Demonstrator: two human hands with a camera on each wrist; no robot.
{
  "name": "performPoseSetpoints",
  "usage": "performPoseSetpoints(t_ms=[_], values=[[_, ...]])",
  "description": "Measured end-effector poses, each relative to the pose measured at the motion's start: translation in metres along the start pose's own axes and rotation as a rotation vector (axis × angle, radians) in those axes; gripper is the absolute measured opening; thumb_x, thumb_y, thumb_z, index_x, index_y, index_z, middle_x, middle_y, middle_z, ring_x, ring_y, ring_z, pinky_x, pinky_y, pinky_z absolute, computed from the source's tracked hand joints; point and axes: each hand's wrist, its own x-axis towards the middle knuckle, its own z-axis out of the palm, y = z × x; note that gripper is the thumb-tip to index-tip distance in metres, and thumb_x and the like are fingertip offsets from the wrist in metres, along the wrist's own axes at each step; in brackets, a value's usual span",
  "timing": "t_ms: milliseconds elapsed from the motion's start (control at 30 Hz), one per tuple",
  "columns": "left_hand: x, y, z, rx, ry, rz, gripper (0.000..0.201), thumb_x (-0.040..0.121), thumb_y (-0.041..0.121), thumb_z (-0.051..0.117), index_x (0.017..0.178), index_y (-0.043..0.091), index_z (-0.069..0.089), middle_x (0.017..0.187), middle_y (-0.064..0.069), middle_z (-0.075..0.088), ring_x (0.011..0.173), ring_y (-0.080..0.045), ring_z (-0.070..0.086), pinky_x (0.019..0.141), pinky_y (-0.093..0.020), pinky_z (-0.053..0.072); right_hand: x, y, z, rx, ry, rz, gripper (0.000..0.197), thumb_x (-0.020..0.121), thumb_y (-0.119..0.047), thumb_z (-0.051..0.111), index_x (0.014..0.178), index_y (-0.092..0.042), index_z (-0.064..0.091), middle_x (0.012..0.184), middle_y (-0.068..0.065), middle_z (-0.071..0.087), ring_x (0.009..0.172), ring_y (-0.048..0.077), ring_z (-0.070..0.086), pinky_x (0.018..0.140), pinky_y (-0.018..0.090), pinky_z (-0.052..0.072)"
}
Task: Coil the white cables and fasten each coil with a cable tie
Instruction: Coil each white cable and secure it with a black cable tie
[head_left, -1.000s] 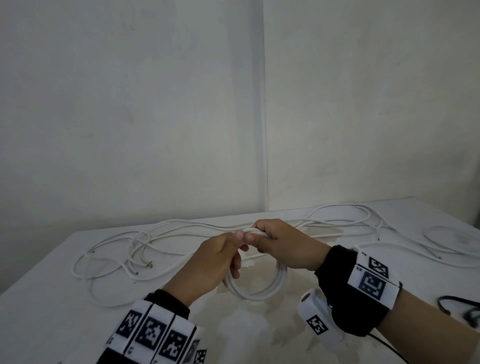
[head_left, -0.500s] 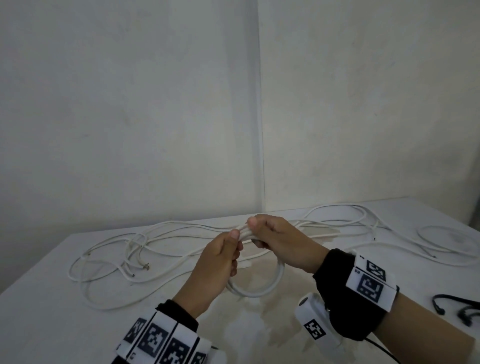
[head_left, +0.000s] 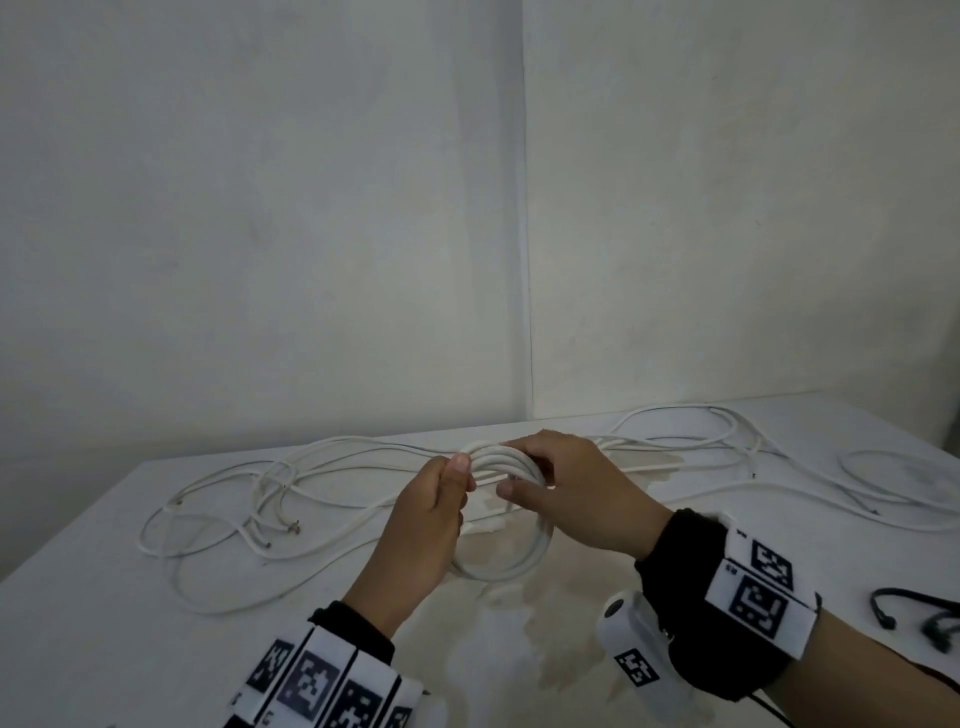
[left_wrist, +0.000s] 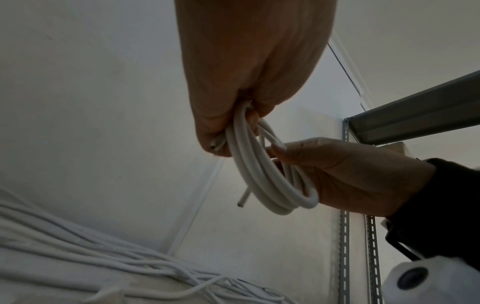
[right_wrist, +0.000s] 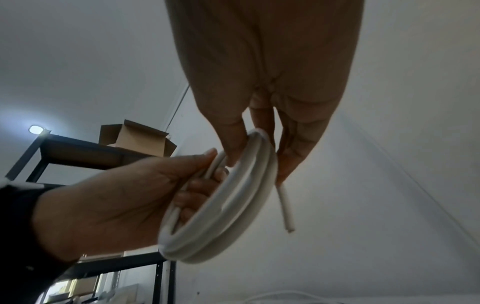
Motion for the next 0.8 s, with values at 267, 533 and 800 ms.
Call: performPoseSetpoints(t_ms=[267,533,800], values=[[0.002,0.000,-0.005,0.028,0.006,0.046,0.033,0.098,0.028,0.032,0.072,0.017,0.049,0.062,0.002,0.040,0.054,-0.013,0.035,0.055,-0.024,0.032,0.000,-0.001,0.003,0.588,-0.119,0.174,0.013,0.089,-0.002,0.056,0.099,0.003,0.062,0.072,0.004,0.062,0.063,0.009,0.062,0.068,0.019,0.050],[0.000,0.001,-0.009,0.036,-0.002,0.054,0.033,0.097,0.029,0.032,0.072,0.017,0.050,0.061,0.001,0.041,0.055,-0.013,0.037,0.059,-0.027,0.034,-0.004,-0.009,-0.012,0.355,-0.235,0.074,0.013,0.081,-0.004,0.067,0.084,-0.017,0.062,0.066,-0.001,0.052,0.061,0.010,0.049,0.059,0.023,0.043],[0.000,0.001,-0.009,0.007,0.028,0.053,0.035,0.097,0.030,0.031,0.072,0.016,0.050,0.059,0.004,0.040,0.053,-0.008,0.038,0.054,-0.017,0.035,-0.008,-0.002,-0.018,0.577,-0.199,0.089,0.017,0.092,-0.006,0.052,0.107,-0.009,0.058,0.078,-0.001,0.063,0.069,0.003,0.061,0.064,0.015,0.045]])
